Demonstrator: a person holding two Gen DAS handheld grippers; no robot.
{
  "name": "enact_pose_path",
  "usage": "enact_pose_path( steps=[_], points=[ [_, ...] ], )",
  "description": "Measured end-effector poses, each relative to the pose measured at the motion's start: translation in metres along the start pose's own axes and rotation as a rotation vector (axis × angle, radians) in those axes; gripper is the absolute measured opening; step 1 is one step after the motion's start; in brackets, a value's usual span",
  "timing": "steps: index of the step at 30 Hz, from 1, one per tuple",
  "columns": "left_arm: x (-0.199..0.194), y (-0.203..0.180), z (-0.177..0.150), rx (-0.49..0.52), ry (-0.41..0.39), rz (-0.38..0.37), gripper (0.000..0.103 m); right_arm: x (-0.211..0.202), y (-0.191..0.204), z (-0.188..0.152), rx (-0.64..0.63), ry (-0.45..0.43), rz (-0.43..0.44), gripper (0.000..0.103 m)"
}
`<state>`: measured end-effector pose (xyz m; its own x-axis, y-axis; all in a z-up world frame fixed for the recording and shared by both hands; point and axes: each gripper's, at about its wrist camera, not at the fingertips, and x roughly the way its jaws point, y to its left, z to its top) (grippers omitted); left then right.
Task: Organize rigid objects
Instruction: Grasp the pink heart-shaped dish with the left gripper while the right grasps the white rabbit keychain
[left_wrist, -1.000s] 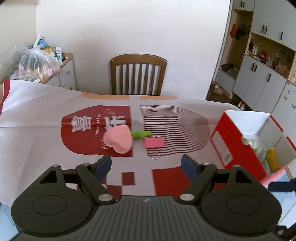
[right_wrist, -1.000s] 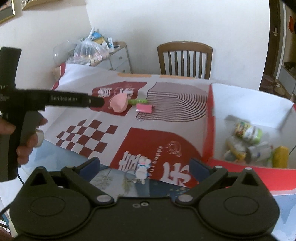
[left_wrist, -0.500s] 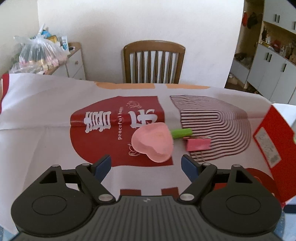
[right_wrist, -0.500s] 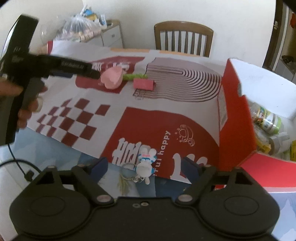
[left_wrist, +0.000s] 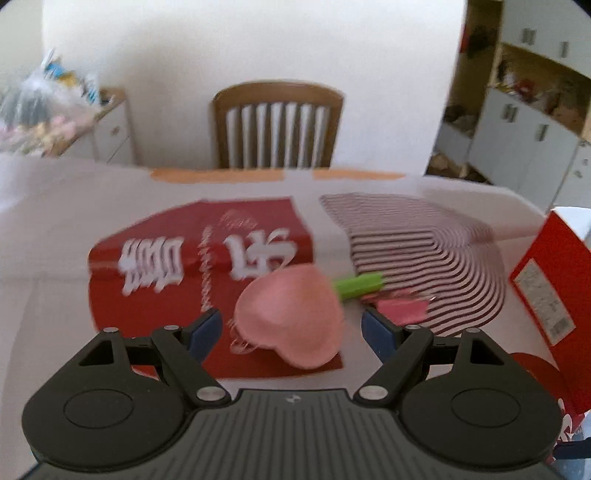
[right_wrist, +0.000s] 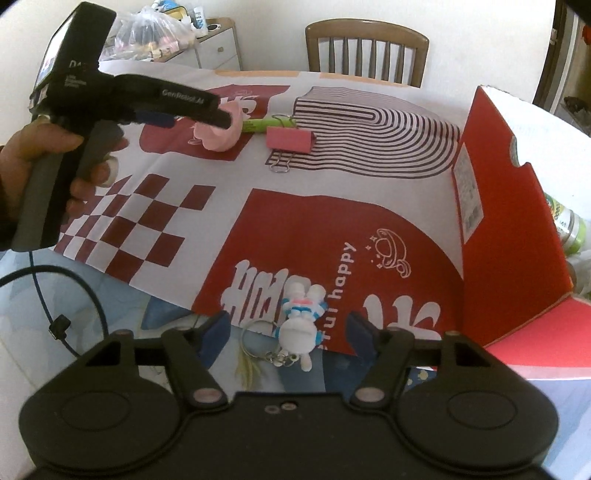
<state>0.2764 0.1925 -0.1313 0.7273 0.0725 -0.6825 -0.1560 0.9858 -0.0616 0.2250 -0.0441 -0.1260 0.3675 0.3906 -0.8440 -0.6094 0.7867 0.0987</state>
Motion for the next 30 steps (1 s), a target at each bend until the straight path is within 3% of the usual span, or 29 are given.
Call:
enact_pose_path(
  steps=[8,17,30],
  points=[
    [0.017,0.010,-0.002,-0.023,0.001,-0.005,0.083,0.007,0.001,0.001,0.004,0.026,0.010,0.068],
    [0.029,0.003,-0.004,0.062,-0.001,-0.040,0.083,0.014,0.003,0.000,0.001,0.036,-0.006,0.067],
    [0.037,0.005,-0.007,0.077,-0.027,0.022,0.083,0.015,0.003,-0.001,0.006,0.026,-0.054,0.045]
  ],
)
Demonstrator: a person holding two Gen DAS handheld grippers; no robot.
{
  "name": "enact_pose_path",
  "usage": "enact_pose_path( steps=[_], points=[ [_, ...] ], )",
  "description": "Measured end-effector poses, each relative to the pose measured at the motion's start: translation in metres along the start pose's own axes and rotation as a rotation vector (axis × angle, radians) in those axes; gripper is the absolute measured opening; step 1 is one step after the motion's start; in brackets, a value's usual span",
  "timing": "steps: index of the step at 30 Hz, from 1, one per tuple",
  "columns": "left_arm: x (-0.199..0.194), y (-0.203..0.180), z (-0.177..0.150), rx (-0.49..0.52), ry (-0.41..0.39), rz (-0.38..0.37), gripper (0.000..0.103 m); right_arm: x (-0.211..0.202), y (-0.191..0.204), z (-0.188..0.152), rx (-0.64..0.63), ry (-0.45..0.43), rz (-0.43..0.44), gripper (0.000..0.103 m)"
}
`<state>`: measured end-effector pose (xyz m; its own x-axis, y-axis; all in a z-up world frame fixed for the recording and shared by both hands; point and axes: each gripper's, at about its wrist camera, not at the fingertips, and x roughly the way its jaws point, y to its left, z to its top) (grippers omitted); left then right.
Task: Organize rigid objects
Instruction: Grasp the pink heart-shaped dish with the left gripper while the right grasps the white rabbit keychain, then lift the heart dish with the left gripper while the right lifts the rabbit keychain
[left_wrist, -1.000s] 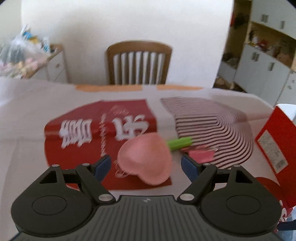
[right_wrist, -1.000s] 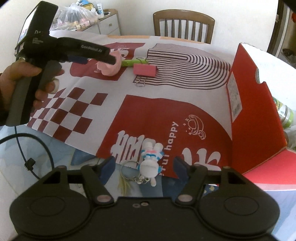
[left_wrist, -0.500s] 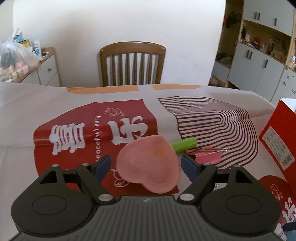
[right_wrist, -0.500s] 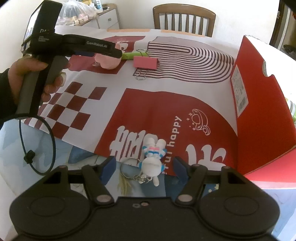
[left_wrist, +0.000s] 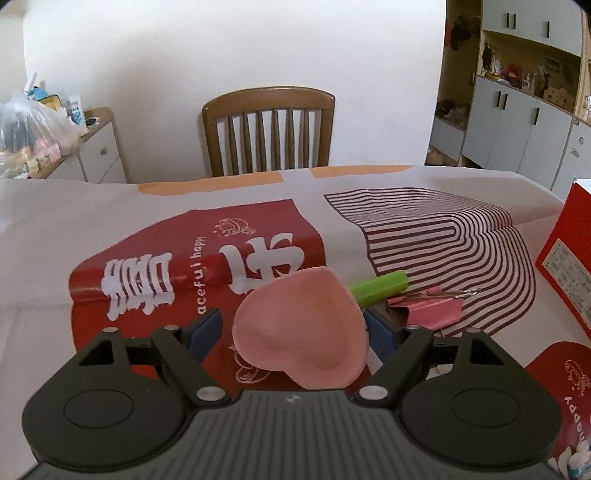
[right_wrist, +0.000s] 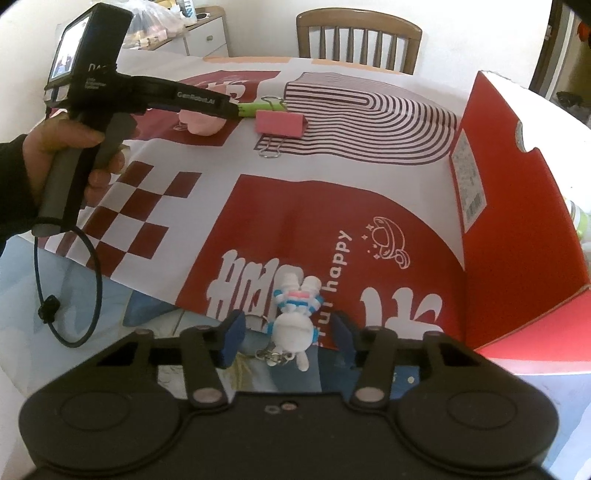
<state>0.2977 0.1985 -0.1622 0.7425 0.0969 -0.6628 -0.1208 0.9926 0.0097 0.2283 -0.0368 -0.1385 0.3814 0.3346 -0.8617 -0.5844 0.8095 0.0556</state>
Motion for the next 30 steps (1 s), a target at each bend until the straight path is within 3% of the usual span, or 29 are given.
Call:
enact_pose_path(
  steps=[4,6,8,17,30],
  points=[
    [-0.001,-0.001,0.001,0.022,-0.008,0.027,0.082,-0.002,-0.001,-0.002,0.000,-0.006,-0.022,0.037],
    [-0.001,-0.002,0.001,0.032,-0.009,0.018,0.075,-0.003,0.002,-0.003,-0.009,-0.008,-0.031,0.032],
    [-0.003,-0.003,0.001,0.046,-0.011,0.028,0.075,-0.003,0.004,-0.003,-0.017,-0.011,-0.035,0.027],
    [-0.018,-0.005,0.002,0.041,-0.013,0.054,0.075,-0.013,0.001,-0.004,0.003,-0.029,-0.049,0.027],
    [-0.071,-0.012,0.005,-0.009,0.017,0.043,0.075,-0.063,-0.006,-0.004,0.031,-0.094,-0.039,0.027]
  ],
)
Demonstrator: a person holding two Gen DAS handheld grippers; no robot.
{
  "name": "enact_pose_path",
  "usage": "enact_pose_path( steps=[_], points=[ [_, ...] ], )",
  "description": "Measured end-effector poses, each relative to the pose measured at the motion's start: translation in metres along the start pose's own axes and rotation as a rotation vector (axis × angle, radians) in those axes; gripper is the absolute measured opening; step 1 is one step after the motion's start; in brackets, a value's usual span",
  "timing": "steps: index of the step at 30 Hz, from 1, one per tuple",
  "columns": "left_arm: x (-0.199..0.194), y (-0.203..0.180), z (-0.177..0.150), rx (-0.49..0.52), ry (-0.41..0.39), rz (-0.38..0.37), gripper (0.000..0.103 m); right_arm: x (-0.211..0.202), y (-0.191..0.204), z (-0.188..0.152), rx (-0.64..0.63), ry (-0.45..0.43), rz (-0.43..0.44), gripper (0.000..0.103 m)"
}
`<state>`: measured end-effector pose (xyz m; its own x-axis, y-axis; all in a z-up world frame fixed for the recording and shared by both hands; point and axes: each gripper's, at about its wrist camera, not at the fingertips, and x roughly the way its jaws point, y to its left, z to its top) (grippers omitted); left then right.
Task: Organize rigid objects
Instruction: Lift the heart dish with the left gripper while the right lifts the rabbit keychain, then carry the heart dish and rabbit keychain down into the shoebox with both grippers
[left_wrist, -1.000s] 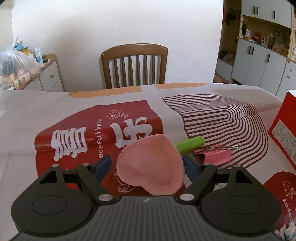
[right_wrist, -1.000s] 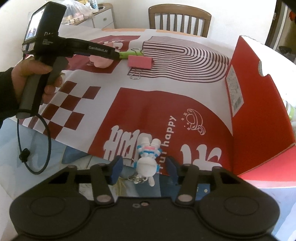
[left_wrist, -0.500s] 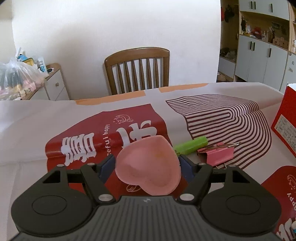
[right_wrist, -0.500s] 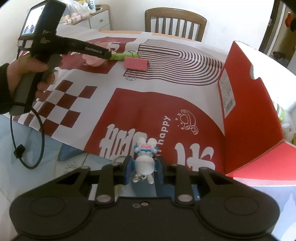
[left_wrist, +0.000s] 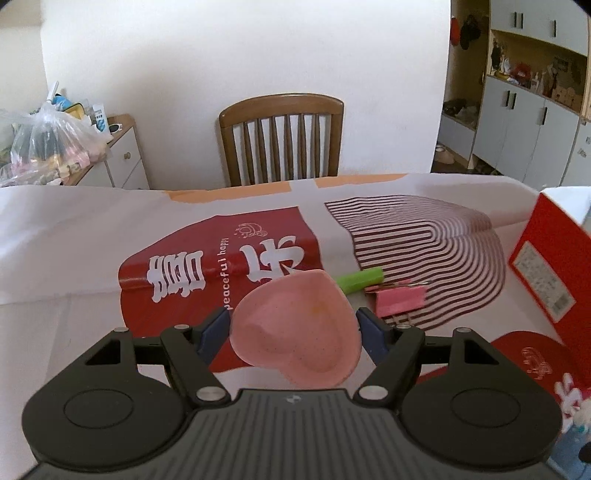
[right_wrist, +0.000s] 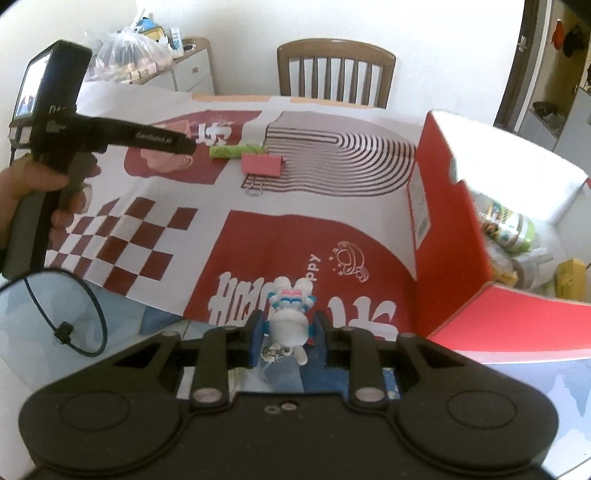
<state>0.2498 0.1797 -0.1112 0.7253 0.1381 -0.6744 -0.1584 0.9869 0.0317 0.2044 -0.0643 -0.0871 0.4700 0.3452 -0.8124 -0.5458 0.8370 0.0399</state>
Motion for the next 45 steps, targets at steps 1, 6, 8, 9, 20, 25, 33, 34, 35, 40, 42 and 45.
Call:
enact_pose_path(
  steps=[1,6,8,9,20,25,33,34,35,40,42,45],
  points=[
    [-0.005,-0.001,0.000,0.001,-0.002,-0.003,0.075,-0.005,-0.001,0.001,-0.002,-0.005,-0.001,0.027],
    [-0.028,-0.008,0.002,0.013,-0.008,-0.011,0.075,-0.027,-0.008,0.005,0.005,-0.029,-0.008,0.027],
    [-0.038,-0.011,0.003,0.014,-0.007,-0.019,0.075,-0.036,-0.012,0.008,0.012,-0.042,-0.004,0.027],
    [-0.043,-0.013,0.004,0.014,-0.006,-0.023,0.075,-0.040,-0.015,0.009,0.017,-0.048,-0.002,0.027],
    [-0.096,-0.050,0.019,0.033,-0.011,-0.076,0.075,-0.077,-0.052,0.024,0.038,-0.120,0.033,0.027],
    [-0.117,-0.075,0.028,0.039,-0.033,-0.088,0.075,-0.090,-0.078,0.028,0.043,-0.143,0.057,0.027],
    [-0.128,-0.128,0.036,0.069,-0.026,-0.115,0.075,-0.103,-0.125,0.031,0.047,-0.167,0.054,0.027],
    [-0.128,-0.135,0.037,0.075,-0.024,-0.119,0.075,-0.104,-0.131,0.031,0.048,-0.170,0.050,0.027],
    [-0.128,-0.145,0.037,0.084,-0.024,-0.122,0.075,-0.105,-0.139,0.031,0.049,-0.173,0.044,0.027],
    [-0.123,-0.185,0.039,0.114,-0.015,-0.144,0.075,-0.107,-0.173,0.030,0.061,-0.178,0.022,0.027],
    [-0.121,-0.200,0.040,0.123,-0.012,-0.150,0.075,-0.106,-0.187,0.028,0.062,-0.179,0.008,0.027],
    [-0.115,-0.224,0.043,0.132,-0.002,-0.161,0.075,-0.104,-0.208,0.027,0.068,-0.179,-0.009,0.027]
  ],
)
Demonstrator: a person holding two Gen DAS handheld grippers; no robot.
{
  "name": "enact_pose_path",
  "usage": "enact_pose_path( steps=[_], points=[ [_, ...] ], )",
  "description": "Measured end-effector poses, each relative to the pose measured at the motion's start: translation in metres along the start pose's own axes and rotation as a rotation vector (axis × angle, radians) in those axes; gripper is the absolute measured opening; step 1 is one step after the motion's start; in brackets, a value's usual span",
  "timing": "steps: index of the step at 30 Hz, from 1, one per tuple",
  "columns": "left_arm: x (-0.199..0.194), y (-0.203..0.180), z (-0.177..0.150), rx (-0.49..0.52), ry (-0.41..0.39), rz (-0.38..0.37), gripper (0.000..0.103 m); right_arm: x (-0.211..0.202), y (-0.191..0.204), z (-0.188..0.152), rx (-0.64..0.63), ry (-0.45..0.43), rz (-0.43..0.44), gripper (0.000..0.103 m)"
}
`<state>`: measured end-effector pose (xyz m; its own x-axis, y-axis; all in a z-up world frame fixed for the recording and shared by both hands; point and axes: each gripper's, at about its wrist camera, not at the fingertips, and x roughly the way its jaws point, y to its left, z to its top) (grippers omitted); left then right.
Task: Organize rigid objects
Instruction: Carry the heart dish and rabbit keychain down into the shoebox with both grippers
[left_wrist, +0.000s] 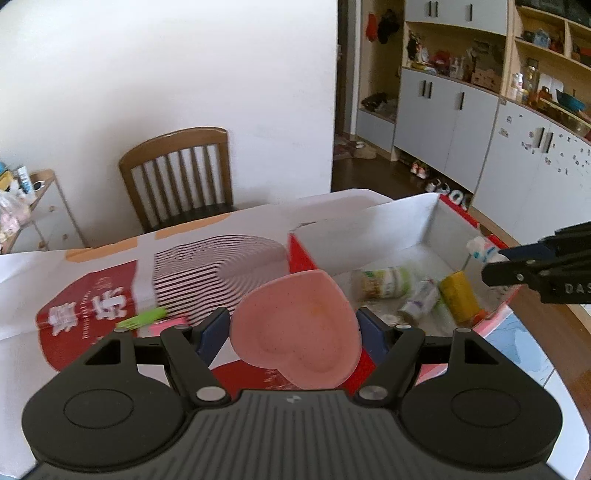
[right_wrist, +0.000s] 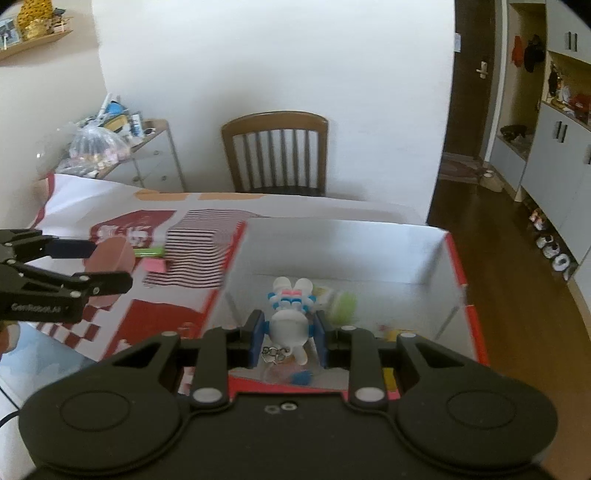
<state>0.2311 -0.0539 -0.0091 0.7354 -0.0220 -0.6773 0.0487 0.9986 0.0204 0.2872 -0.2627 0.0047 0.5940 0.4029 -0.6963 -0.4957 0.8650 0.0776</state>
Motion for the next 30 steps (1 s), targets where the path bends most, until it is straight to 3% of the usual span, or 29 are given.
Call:
enact_pose_path(
  steps=[17,24,30],
  points=[
    [0.076,-0.090,0.028,0.058,0.090,-0.020,0.075,0.032,-0.086,-0.007,-0.007,0.033,-0.045,0.027],
    [0.112,-0.116,0.031,0.102,0.132,-0.005,0.075,0.065,-0.098,-0.009,-0.051,0.079,-0.055,0.027],
    [0.148,-0.117,0.032,0.068,0.208,0.027,0.075,0.086,-0.100,-0.013,-0.082,0.123,-0.034,0.027]
  ],
)
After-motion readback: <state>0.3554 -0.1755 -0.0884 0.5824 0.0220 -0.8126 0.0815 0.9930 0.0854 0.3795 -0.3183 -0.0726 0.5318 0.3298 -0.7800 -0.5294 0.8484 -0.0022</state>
